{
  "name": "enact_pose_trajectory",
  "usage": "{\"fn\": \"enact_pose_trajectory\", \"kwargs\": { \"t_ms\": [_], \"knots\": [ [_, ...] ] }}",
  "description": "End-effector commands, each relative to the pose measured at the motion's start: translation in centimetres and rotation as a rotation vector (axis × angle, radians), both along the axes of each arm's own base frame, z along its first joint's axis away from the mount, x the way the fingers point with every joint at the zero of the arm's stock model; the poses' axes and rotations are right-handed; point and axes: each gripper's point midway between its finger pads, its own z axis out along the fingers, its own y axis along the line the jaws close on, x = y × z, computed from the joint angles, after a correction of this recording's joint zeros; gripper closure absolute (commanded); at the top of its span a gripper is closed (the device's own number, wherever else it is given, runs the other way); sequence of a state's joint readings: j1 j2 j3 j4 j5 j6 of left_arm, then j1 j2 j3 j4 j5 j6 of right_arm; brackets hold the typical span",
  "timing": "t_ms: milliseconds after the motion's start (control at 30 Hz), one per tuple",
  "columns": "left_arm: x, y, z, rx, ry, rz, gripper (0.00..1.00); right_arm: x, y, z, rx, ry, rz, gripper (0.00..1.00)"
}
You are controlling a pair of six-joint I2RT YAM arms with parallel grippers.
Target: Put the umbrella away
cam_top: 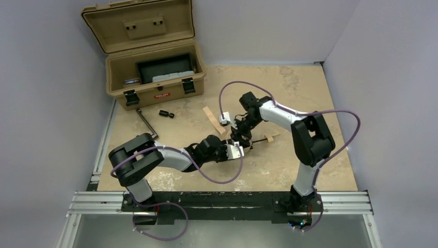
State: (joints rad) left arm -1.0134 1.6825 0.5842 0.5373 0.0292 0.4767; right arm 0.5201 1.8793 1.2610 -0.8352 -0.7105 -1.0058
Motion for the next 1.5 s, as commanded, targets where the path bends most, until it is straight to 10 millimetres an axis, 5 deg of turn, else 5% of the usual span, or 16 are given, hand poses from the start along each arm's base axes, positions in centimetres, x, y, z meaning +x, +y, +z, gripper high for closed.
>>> {"fn": "enact_pose_trajectory", "kwargs": {
  "t_ms": [0,167,367,533,1133,1467],
  "knots": [
    [-5.6,3.4,-6.8,0.093,0.437,0.004,1.0,4.3,0.9,7.0,0.214,-0.217,-0.037,0.34],
    [-6.5,3.8,-7.3,0.038,0.612,0.053,1.0,5.4,-1.1,12.2,0.346,-0.378,0.021,0.32],
    [-7.0,4.3,-8.0,-0.015,0.832,0.158,1.0,2.3,-1.7,13.5,0.457,-0.58,0.228,0.25],
    [-7.8,4.8,-9.4,-0.01,1.029,0.25,1.0,-0.4,-2.8,11.1,0.453,-0.668,0.397,0.07],
    [-8.7,6.5,-12.5,-0.017,1.418,0.48,1.0,1.9,-0.9,4.1,0.226,-0.842,0.499,0.05],
    [-8.1,5.9,-12.1,-0.063,1.578,0.55,1.0,1.8,-3.7,-1.6,-0.042,-0.783,0.46,0.32]
  ]
}}
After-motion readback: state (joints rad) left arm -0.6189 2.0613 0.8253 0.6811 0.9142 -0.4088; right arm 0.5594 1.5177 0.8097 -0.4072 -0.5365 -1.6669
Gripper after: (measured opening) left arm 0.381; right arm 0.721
